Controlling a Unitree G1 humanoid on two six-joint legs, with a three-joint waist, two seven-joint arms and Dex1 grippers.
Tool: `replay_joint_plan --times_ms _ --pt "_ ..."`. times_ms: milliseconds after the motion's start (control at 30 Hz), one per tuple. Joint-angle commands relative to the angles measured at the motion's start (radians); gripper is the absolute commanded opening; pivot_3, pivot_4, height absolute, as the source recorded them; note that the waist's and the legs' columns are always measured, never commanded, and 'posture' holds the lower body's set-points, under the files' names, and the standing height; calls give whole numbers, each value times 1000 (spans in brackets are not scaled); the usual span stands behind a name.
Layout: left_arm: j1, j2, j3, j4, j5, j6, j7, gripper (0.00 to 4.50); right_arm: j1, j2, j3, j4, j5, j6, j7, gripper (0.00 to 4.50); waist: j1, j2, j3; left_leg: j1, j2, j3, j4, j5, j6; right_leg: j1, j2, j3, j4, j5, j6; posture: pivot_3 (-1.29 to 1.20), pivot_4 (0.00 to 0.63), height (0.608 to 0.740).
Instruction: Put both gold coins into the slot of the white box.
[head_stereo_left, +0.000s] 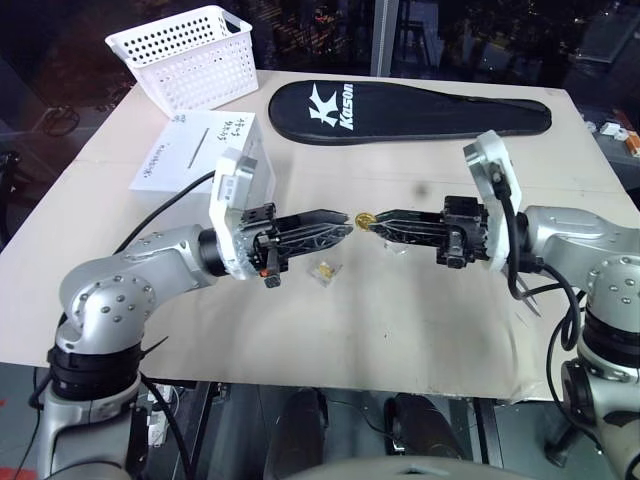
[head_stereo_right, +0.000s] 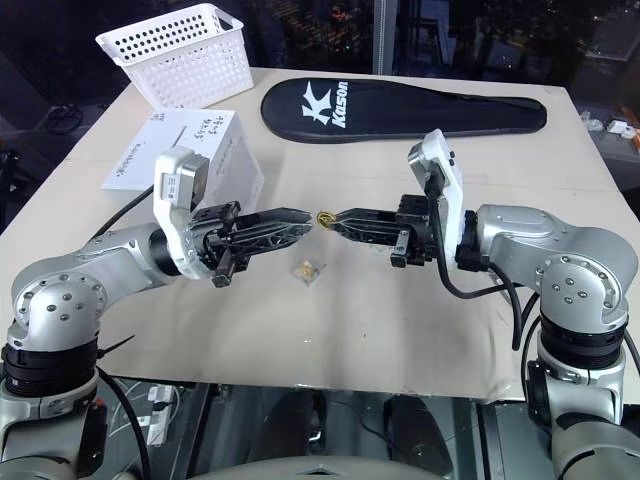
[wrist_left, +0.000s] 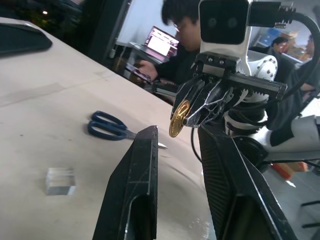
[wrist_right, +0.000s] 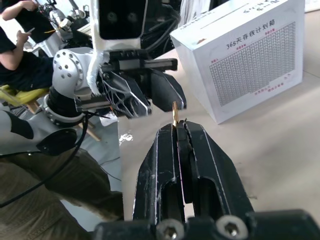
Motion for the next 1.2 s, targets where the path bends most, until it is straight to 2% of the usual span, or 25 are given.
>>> replay_joint_plan --times_ms 33,400,433,500,800,900,967,1000,1033,1133,1167,1200 --pt "-18 -1 7 -8 3 -4 -14 1280 -17 -3 5 -34 36 -27 -13 0 0 0 0 0 0 0 0 0 0 0 0 0 0 0 0 0 150 740" --pt "-25 -13 1 -5 11 -2 -33 1280 -31 -4 43 -26 72 -55 -32 0 0 0 0 0 0 0 0 0 0 0 0 0 0 0 0 0 150 740" --pt "-25 -13 0 -4 10 0 -38 711 -32 -1 46 -26 75 -56 -34 0 0 0 0 0 0 0 0 0 0 0 0 0 0 0 0 0 150 740" --pt "-23 -9 -5 -5 11 2 -58 11 -33 3 52 -26 79 -60 -38 0 0 0 0 0 0 0 0 0 0 0 0 0 0 0 0 0 150 740" --pt "-16 -8 3 -1 4 12 -77 11 -27 32 59 -27 116 -94 -56 0 0 0 0 0 0 0 0 0 0 0 0 0 0 0 0 0 150 740" --pt "-14 -4 37 9 -23 17 -60 0 -32 37 64 -30 90 -122 -51 841 -1 0 0 0 0 0 0 0 0 0 0 0 0 0 0 0 150 740" --pt "-12 0 81 18 -70 24 -34 0 -23 21 71 -38 71 -134 -43 1762 0 0 1 0 0 0 0 0 0 0 0 0 0 0 0 0 150 740" --pt "-12 4 107 22 -105 32 -12 0 -17 8 66 -39 68 -140 -37 2495 0 0 1 -1 0 0 0 0 0 0 0 0 0 0 0 0 150 740" --pt "-9 15 136 24 -133 37 11 0 -14 -9 58 -39 69 -143 -33 2495 0 0 1 -1 0 0 0 0 0 0 0 0 -1 0 0 0 150 740" --pt "2 53 225 26 -228 42 112 0 -22 -59 3 -28 90 -156 -32 3785 0 -1 2 -1 0 -1 0 0 0 0 -1 0 -1 0 0 0 150 740" --pt "0 65 259 38 -259 36 172 0 -27 -79 -10 -27 93 -162 -27 4374 0 -1 2 -1 0 -1 0 0 0 0 -1 0 -1 0 0 0 150 740" --pt "-1 75 283 50 -280 32 213 0 -32 -91 -13 -27 93 -168 -26 4456 0 -1 2 0 0 -2 0 0 0 0 -1 0 -1 0 0 0 150 740"
